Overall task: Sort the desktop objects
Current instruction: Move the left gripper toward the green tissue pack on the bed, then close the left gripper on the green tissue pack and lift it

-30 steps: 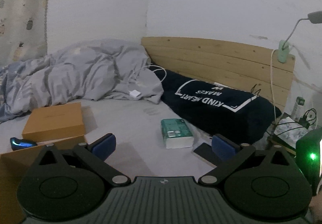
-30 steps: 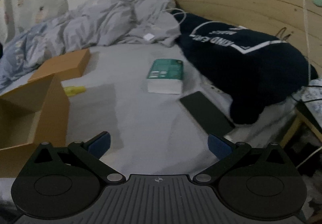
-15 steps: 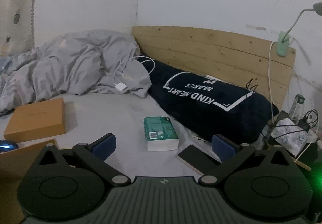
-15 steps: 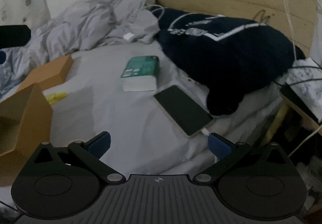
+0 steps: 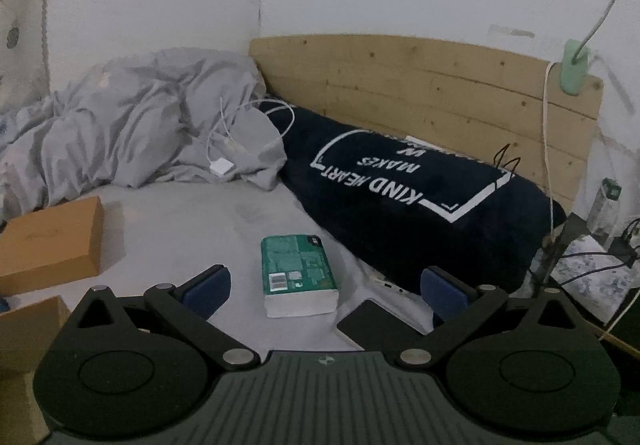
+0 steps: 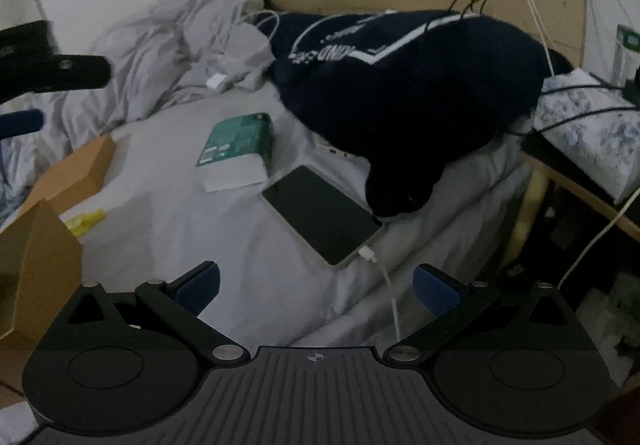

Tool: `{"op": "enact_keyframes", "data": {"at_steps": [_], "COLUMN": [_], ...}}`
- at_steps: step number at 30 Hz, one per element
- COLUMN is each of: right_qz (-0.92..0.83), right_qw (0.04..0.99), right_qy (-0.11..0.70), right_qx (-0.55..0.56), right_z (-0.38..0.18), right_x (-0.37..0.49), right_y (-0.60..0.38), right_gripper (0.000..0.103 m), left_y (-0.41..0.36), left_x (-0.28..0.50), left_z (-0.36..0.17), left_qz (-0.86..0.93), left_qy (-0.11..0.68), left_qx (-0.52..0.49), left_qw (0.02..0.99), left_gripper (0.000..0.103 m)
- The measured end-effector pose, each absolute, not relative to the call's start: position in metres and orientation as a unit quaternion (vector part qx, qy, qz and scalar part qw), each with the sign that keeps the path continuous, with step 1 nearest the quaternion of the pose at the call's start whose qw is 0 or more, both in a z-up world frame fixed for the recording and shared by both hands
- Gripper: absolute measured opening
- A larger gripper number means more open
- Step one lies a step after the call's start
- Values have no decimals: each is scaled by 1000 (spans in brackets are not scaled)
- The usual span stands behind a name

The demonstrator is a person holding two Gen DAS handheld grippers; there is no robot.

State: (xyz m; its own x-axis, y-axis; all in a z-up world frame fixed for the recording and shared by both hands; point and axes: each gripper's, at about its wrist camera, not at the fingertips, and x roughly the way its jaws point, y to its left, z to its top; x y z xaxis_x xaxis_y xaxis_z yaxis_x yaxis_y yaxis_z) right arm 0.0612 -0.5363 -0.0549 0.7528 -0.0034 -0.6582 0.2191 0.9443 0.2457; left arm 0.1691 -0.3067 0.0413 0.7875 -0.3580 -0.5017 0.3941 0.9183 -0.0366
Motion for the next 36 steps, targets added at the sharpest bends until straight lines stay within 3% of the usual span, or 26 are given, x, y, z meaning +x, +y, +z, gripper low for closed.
{"op": "enact_keyframes", "data": {"at_steps": [36], "right_qz": [-127], "right_qw": [900], "right_qy": [375], "right_qx": [183], "right_z": [-87], "right_x": [54], "right_y": [-588], "right_gripper": [103], "left_y": [-372], "left_x": [341], "left_z": [-79], "left_qz": [-163], "left_qy": [365], "left_qx": [74], "left_qw": [914], "left_gripper": [103]}}
